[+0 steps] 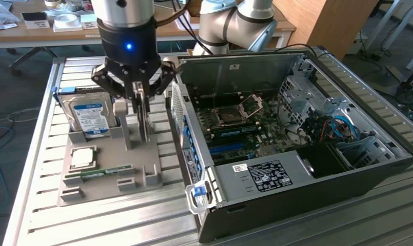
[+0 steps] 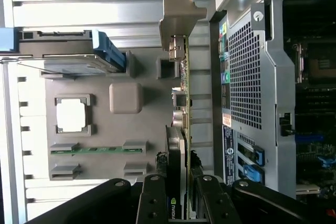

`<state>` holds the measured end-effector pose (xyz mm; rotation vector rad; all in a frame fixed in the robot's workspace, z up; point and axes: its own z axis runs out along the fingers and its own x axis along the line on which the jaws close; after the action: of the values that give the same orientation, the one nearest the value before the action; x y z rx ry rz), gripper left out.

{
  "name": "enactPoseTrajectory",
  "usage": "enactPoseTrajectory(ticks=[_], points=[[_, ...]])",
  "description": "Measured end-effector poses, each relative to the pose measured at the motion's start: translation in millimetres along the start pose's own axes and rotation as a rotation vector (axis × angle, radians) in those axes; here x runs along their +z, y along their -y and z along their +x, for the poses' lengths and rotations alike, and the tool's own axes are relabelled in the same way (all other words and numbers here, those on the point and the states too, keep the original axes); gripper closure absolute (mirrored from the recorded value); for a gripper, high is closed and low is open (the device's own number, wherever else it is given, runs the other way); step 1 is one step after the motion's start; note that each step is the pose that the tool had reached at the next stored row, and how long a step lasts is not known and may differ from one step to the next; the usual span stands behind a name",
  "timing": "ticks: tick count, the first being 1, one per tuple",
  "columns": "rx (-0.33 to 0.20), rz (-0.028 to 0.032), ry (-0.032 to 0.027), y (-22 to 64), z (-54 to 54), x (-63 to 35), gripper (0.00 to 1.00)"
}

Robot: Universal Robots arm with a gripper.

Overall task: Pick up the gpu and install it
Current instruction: 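Pick up the gpu and move the gpu toward the slot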

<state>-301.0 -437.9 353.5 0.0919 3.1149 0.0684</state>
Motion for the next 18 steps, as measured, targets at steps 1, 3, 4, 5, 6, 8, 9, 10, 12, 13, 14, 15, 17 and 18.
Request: enactPoseTrajectory(ticks=[1, 3, 4, 5, 6, 8, 9, 10, 12, 13, 14, 15, 17, 18], points=[[0.0, 0.0, 0.0001, -0.1, -0.1, -2.9, 0.73], [0.0, -0.0001, 0.0001, -0.4, -0.2, -8.7, 0.73], [0.0, 0.0, 0.0, -0.5, -0.3, -12.0, 0.73], [0.0, 0.0, 0.0, -0.7, -0.3, -15.2, 0.73], [0.0, 0.0, 0.0, -0.8, -0.4, -18.5, 0.73], [0.0, 0.0, 0.0, -1.1, -0.6, -25.2, 0.73], [0.0, 0.0, 0.0, -1.3, -0.6, -28.3, 0.73], [0.0, 0.0, 0.0, -1.4, -0.7, -31.3, 0.73], [0.0, 0.0, 0.0, -1.6, -0.8, -36.4, 0.73], [0.0, -0.0001, 0.0001, -1.7, -0.9, -39.2, 0.73], [0.0, -0.0001, 0.0001, -1.9, -1.0, -42.1, 0.73], [0.0, 0.0, 0.0, -2.0, -1.0, -45.1, 0.73], [0.0, 0.0, 0.0, -2.3, -1.2, -51.2, 0.73], [0.0, 0.0, 0.0, -2.4, -1.3, -54.1, 0.73]])
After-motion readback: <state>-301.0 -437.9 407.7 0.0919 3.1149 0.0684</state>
